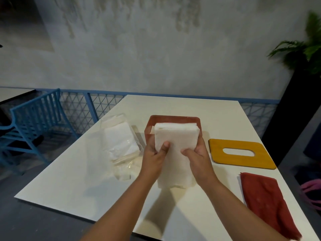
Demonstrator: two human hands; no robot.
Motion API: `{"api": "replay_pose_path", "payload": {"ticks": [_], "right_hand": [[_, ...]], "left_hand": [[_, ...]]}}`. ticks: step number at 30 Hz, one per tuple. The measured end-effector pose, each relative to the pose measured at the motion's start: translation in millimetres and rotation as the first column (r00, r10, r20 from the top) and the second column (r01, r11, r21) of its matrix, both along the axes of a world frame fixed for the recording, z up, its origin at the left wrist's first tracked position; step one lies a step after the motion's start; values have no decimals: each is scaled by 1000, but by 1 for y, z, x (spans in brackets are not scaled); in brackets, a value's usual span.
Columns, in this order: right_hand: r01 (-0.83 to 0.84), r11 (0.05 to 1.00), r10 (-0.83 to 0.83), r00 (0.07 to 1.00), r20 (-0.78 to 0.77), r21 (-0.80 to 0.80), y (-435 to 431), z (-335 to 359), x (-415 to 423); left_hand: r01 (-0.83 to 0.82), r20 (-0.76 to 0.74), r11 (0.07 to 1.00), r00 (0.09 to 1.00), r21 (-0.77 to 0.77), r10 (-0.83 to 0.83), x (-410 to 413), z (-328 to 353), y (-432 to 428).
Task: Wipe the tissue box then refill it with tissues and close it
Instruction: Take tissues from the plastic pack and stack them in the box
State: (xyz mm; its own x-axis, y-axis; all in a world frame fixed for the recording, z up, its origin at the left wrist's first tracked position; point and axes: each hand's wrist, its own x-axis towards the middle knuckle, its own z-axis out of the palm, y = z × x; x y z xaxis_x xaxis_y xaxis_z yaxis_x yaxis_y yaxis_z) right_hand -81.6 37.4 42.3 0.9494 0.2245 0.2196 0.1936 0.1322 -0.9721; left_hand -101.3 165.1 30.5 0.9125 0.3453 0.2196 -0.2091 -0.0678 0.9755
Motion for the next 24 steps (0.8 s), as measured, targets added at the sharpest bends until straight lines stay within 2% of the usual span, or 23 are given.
{"api": "replay_pose_path", "payload": {"ticks": [5, 11, 17, 24], "right_hand": [[66, 997, -69, 997, -46, -48, 3, -15, 0], [111, 993, -111, 994, 14, -35, 5, -6, 6], [0, 987, -9, 998, -60, -158, 1, -31, 10], [-149, 929, 98, 981, -165, -338, -12, -46, 17]], "left_hand": [[-12, 5, 1000, 1000, 0, 12, -3, -17, -6], [-17, 30, 1000, 999, -8, 17, 1, -4, -5], [-56, -91, 998, 994, 9, 57, 0, -16, -4], [-125, -81, 990, 989, -62, 120, 4, -7, -1]]}}
